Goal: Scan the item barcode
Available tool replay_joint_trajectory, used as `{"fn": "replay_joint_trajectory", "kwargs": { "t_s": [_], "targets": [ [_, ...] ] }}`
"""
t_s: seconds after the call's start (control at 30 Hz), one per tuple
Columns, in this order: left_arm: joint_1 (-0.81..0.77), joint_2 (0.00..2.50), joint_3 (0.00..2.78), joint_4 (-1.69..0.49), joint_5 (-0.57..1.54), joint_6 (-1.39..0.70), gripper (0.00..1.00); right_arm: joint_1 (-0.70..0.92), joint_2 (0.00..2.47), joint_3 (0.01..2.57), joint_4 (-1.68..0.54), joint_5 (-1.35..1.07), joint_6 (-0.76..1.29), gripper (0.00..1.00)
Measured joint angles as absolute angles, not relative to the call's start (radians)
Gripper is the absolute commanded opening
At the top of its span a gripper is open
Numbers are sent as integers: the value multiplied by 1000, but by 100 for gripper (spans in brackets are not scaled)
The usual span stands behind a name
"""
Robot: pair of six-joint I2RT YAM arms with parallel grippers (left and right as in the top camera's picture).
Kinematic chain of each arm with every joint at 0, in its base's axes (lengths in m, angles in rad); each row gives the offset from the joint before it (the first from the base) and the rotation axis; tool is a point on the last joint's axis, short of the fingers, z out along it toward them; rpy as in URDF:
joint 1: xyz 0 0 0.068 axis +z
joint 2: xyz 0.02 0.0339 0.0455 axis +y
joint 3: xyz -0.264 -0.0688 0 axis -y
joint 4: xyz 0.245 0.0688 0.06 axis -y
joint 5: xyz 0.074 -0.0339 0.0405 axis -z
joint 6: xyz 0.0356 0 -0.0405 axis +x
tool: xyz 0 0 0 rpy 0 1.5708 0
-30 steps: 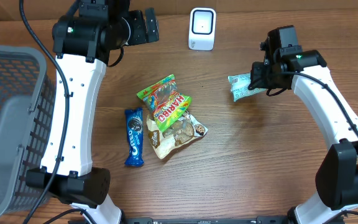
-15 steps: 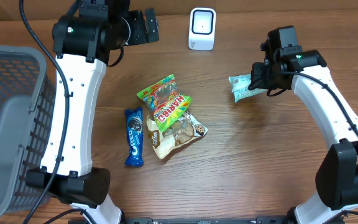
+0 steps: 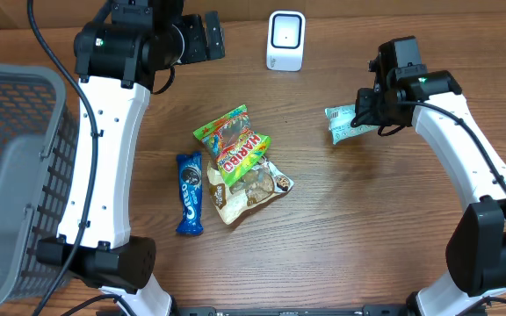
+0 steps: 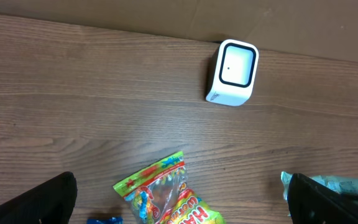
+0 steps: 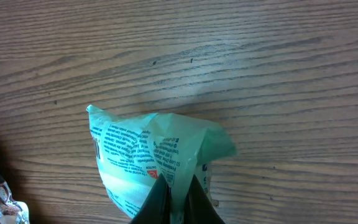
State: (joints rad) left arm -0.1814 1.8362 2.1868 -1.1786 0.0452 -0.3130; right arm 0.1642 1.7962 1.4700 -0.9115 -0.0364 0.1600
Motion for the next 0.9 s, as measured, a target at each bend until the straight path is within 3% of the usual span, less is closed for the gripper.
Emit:
{"fn": "replay_joint_trajectory", "kwargs": {
  "t_s": [0.9],
  "targets": [
    [-181,1836,2187,-1179,47,-313,100,164,1796,1470,-916,-24,160,4]
  ]
}}
